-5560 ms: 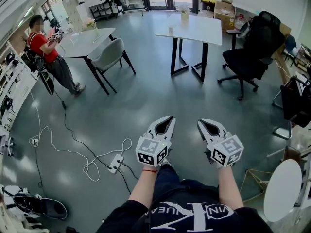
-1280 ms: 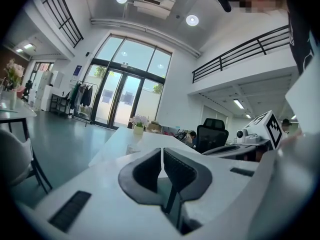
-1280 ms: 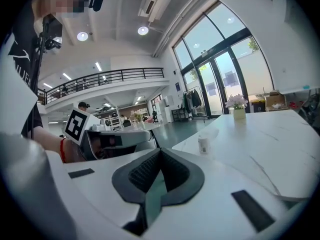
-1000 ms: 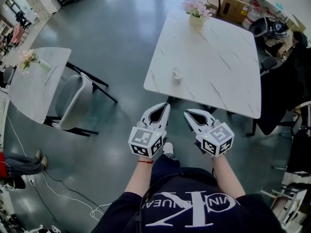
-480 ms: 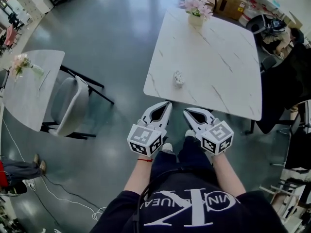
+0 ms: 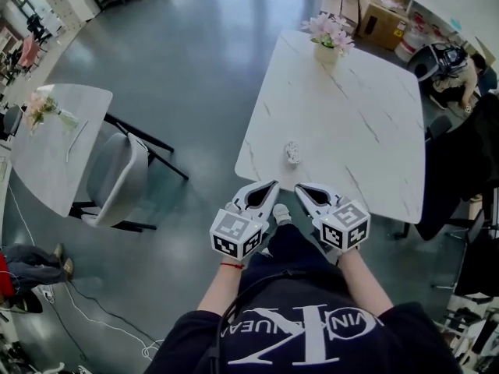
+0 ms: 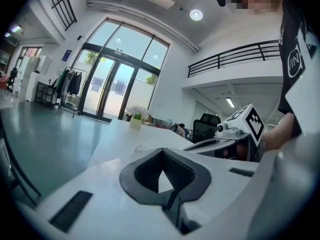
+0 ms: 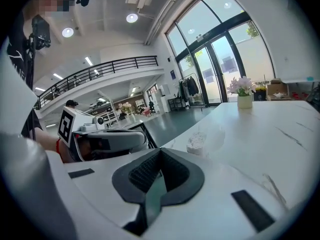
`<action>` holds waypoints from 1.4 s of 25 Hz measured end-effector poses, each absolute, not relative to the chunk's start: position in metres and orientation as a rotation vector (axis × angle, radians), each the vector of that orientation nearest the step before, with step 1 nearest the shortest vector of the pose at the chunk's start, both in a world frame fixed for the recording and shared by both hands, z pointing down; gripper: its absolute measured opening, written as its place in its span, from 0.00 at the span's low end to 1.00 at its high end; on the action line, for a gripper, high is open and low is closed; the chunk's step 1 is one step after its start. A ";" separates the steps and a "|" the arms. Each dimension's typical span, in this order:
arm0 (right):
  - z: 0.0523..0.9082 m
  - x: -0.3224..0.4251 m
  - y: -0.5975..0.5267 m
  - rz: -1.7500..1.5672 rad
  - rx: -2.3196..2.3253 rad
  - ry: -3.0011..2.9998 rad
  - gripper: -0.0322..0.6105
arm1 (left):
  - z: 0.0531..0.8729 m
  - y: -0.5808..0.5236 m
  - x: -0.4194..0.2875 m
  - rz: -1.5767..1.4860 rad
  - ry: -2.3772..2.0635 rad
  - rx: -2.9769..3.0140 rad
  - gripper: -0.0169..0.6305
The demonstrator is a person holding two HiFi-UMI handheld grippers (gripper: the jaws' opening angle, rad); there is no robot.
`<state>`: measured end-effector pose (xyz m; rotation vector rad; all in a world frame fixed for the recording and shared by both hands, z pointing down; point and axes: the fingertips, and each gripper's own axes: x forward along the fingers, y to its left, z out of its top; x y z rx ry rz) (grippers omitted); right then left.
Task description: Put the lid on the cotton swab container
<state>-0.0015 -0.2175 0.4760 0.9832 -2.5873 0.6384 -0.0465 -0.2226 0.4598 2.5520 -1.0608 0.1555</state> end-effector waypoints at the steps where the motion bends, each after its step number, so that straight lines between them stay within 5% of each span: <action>1: 0.477 -0.002 -0.222 0.643 0.970 -2.586 0.05 | 0.461 -0.228 -0.043 0.169 -1.054 2.552 0.03; 35: 0.529 0.080 -0.337 0.813 0.946 -2.455 0.05 | 0.537 -0.327 -0.026 0.340 -1.048 2.383 0.03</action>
